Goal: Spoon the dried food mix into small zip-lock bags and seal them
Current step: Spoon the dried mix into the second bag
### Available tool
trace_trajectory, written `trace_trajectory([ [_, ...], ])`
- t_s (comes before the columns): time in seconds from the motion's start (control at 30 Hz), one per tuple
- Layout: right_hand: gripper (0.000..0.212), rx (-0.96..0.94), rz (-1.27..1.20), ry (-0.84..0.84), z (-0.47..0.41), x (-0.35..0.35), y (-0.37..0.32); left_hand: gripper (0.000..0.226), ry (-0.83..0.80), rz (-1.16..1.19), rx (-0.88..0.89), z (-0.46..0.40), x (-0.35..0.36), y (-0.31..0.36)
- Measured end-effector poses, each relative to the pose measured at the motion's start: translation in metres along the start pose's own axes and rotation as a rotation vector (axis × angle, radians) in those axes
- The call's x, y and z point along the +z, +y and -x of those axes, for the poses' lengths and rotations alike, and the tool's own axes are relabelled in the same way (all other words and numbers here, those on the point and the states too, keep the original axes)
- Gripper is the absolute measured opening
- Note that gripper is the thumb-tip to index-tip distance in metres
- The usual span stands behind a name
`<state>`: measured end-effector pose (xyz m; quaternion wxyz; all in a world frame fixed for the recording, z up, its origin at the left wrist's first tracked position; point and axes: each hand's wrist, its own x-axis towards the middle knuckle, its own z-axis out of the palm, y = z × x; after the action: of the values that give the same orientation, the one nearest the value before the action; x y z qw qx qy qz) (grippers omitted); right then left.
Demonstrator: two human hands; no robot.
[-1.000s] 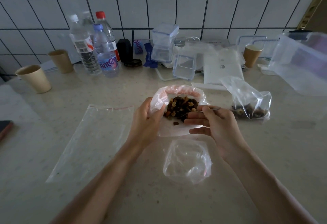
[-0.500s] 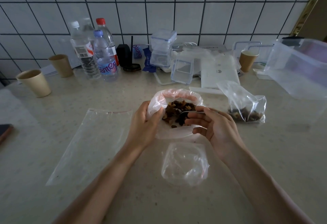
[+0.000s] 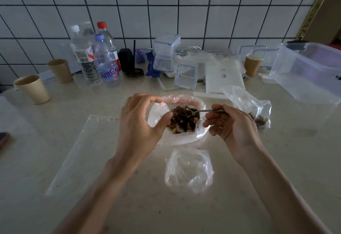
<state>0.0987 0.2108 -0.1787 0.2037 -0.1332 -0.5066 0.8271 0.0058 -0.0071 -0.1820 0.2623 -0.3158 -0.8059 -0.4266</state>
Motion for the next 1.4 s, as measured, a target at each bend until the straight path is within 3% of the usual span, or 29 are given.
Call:
trace_trajectory([
  [0.07, 0.033, -0.007, 0.029, -0.012, 0.000, -0.004, -0.005, 0.019, -0.029, 0.023, 0.001, -0.001, -0.006, 0.006],
  [0.13, 0.033, -0.014, 0.049, -0.022, 0.000, -0.007, -0.010, 0.014, -0.168, 0.053, -0.059, -0.002, -0.011, 0.010],
  [0.5, 0.037, -0.035, 0.107, -0.061, 0.004, -0.015, -0.029, 0.035, -0.816, -0.067, -0.241, 0.010, -0.015, 0.011],
  [0.63, 0.040, -0.027, 0.233, -0.188, 0.009, -0.016, -0.030, 0.016, -0.816, -0.093, -0.212, 0.012, -0.009, 0.012],
  [1.0, 0.042, -0.305, 0.609, -0.508, 0.020, -0.010, -0.032, 0.013, -0.722, -0.089, -0.224, 0.013, -0.004, 0.006],
  [1.17, 0.041, -0.294, 0.473, -0.382, 0.014, -0.010, -0.026, 0.015, -0.711, -0.100, -0.216, 0.014, -0.003, 0.006],
  [1.4, 0.038, -0.067, 0.235, -0.047, 0.009, -0.006, -0.010, 0.032, -0.605, 0.006, -0.232, 0.003, -0.015, 0.011],
])
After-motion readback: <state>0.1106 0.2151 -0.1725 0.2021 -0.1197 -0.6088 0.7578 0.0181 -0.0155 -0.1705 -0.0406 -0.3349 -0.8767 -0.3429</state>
